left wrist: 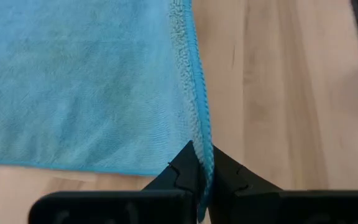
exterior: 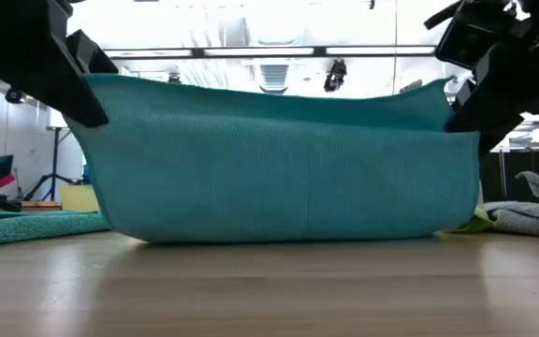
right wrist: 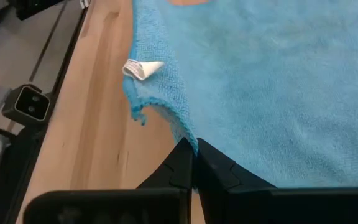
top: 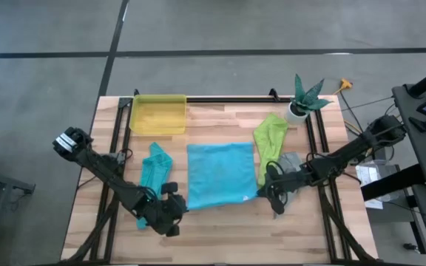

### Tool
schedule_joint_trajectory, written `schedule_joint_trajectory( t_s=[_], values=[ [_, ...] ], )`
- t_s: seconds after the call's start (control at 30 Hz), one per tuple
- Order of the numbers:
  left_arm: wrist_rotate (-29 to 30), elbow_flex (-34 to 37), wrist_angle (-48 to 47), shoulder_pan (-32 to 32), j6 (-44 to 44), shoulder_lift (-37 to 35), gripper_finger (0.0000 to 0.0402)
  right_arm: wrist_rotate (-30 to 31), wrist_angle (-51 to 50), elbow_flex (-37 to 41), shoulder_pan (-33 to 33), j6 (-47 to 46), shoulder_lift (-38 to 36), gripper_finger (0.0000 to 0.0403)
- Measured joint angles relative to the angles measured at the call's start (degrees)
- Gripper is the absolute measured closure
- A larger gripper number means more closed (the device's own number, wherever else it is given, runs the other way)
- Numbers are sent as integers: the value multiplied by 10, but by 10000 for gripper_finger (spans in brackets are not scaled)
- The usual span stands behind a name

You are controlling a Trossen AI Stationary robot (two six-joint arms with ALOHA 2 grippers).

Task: Roll microfiber towels into tight, uniform cylinder then place into a basket
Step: Roll the right light blue towel

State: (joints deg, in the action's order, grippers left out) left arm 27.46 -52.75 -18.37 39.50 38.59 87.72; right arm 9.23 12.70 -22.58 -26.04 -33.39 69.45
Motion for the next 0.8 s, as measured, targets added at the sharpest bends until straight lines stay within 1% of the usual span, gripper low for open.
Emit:
schedule_joint_trajectory(
  t_s=[0.1, 0.13, 0.2, 0.3, 0.37, 0.4, 0.63, 0.8],
  values=[
    [2, 0, -2, 1, -29, -3, 401, 1, 0, 1, -2, 16, 0, 394],
    [12, 0, -4, -1, -45, -7, 401, 11, 0, 1, -1, 28, 0, 394],
    [45, 0, -12, -11, -76, -17, 401, 50, -7, -2, 9, 63, 0, 394],
    [114, 2, -24, -31, -128, -25, 401, 111, -8, -2, 31, 109, 0, 394],
    [154, 8, -23, -43, -162, -26, 401, 130, -9, 0, 50, 132, 0, 394],
    [169, 13, -22, -50, -166, -26, 401, 132, -9, 3, 59, 138, 0, 394],
    [181, 56, -13, -110, -163, 6, 401, 136, -5, 39, 112, 139, 0, 394],
    [186, 82, -3, -148, -150, 34, 402, 150, 5, 61, 141, 140, 0, 394]
  ],
)
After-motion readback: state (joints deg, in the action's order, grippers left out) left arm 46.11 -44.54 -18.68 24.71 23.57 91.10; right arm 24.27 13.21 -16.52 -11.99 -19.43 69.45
